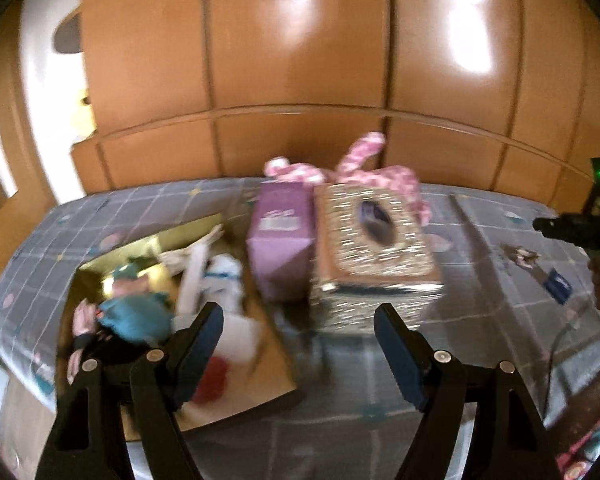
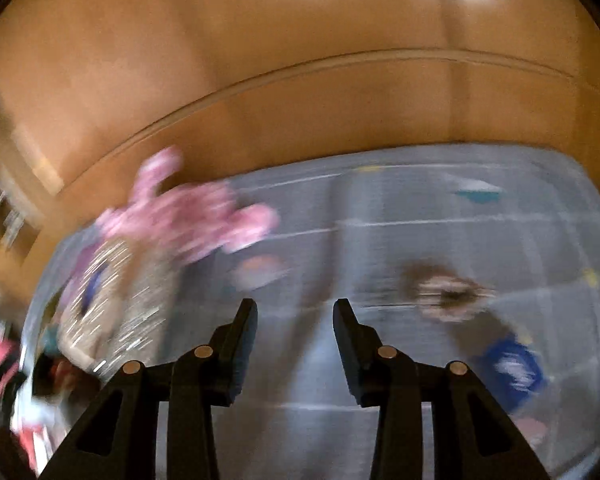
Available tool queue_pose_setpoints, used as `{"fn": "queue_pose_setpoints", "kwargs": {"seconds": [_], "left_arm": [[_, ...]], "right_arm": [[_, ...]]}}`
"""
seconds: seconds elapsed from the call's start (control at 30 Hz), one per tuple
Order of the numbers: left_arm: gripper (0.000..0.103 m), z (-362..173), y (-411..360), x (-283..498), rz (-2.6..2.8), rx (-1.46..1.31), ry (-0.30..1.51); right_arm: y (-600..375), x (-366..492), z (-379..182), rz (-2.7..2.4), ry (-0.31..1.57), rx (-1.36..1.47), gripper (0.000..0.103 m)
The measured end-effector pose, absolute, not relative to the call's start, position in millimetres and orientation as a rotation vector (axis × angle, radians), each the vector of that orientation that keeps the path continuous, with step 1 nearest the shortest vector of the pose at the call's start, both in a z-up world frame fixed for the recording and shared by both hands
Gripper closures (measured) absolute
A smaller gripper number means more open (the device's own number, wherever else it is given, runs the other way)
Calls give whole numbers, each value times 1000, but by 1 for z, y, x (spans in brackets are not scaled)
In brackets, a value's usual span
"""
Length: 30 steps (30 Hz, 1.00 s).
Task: Organize soft objects
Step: 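Move both tools back to the bed, right tool grasping the blue Tempo tissue pack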
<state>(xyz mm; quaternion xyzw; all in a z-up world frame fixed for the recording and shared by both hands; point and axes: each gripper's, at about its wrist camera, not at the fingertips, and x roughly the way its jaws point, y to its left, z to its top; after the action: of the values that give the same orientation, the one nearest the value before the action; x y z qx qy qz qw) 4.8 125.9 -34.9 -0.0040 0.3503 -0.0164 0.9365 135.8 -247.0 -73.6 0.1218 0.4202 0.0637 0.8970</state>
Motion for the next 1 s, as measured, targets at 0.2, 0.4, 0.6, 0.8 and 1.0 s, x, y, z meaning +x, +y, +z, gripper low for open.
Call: {"fn": "queue_pose_setpoints", "kwargs": {"seconds": [0.2, 0.4, 0.6, 0.8, 1.0], "left_arm": [[25, -29, 93, 16, -130, 29, 715], [25, -33, 62, 27, -215, 53, 739], [25, -41, 31, 34, -290, 85, 765], [23, -49, 10, 38, -346, 97, 804], [22, -55, -5, 41, -378, 115, 829]], "right_arm": [[-349, 133, -84, -164, 849, 476, 61], [-389, 132, -106, -258, 957, 527, 57], [-385, 149, -131, -220, 1164, 399, 50], [-352, 164, -139, -119, 1304, 28, 39], [-345, 171, -155, -61, 1409, -172, 31]]}}
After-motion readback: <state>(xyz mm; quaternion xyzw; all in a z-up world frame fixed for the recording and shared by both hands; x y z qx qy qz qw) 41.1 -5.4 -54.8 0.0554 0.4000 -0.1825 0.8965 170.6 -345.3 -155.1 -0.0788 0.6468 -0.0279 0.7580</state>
